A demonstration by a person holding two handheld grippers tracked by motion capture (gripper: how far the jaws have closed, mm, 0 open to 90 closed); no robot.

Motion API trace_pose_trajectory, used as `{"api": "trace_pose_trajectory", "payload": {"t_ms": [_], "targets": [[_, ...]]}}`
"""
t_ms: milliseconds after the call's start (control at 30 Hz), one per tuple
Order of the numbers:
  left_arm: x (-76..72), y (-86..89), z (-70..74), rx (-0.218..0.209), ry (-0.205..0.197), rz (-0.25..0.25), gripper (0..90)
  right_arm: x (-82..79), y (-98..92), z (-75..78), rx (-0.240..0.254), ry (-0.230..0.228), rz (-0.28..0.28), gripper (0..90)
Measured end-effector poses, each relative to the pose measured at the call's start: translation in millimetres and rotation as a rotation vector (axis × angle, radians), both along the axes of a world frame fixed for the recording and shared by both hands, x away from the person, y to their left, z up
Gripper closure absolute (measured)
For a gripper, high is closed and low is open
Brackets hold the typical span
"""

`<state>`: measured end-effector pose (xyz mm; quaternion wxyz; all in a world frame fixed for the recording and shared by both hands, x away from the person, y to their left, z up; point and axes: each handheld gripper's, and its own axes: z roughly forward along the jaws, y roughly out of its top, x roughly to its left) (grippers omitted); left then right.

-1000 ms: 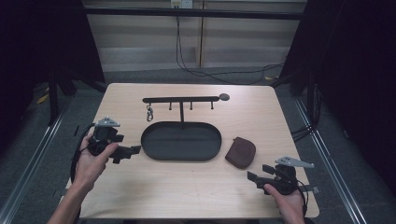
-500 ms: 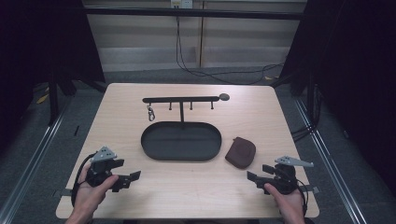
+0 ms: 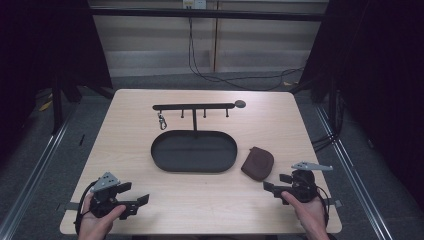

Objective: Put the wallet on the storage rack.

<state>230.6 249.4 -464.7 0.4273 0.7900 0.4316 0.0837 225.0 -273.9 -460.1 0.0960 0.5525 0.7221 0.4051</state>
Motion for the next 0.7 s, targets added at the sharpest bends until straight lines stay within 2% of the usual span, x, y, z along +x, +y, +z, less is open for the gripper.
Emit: {"api": "trace_pose_trajectory", "payload": {"t_ms": [133,233,300,333,433,600,633,700], "targets": [[-0.2,-4.9,-2.3,0.023,0.011,-0.028,16.6,11.6,4.6,9.3,-0.03,0.026,0.015,19.5],[-1.2,-7.8,-1.8,0.031,0.005,-0.039,16.7,20.5,8.6,15.1,-0.046,0.059,0.029,23.3],[-1.5,-8.3,-1.5,0.035,0.004,-0.041,16.7,23.2,9.8,16.7,-0.043,0.061,0.035,24.0],[-2.1,-8.9,-1.1,0.038,0.003,-0.046,16.7,29.3,11.6,20.0,-0.042,0.079,0.033,24.9],[-1.7,-9.5,-1.7,0.045,0.004,-0.052,16.7,37.5,12.1,22.8,-0.043,0.102,0.043,28.3],[-0.5,-9.0,-1.9,0.043,0.011,-0.055,16.7,50.1,11.5,25.5,-0.067,0.134,0.044,29.1],[-0.2,-8.1,-1.7,0.044,0.012,-0.051,16.7,56.6,10.8,25.4,-0.083,0.158,0.039,30.5],[-0.2,-7.7,-1.4,0.045,0.01,-0.051,16.7,61.0,10.8,24.9,-0.096,0.171,0.038,31.2]]}}
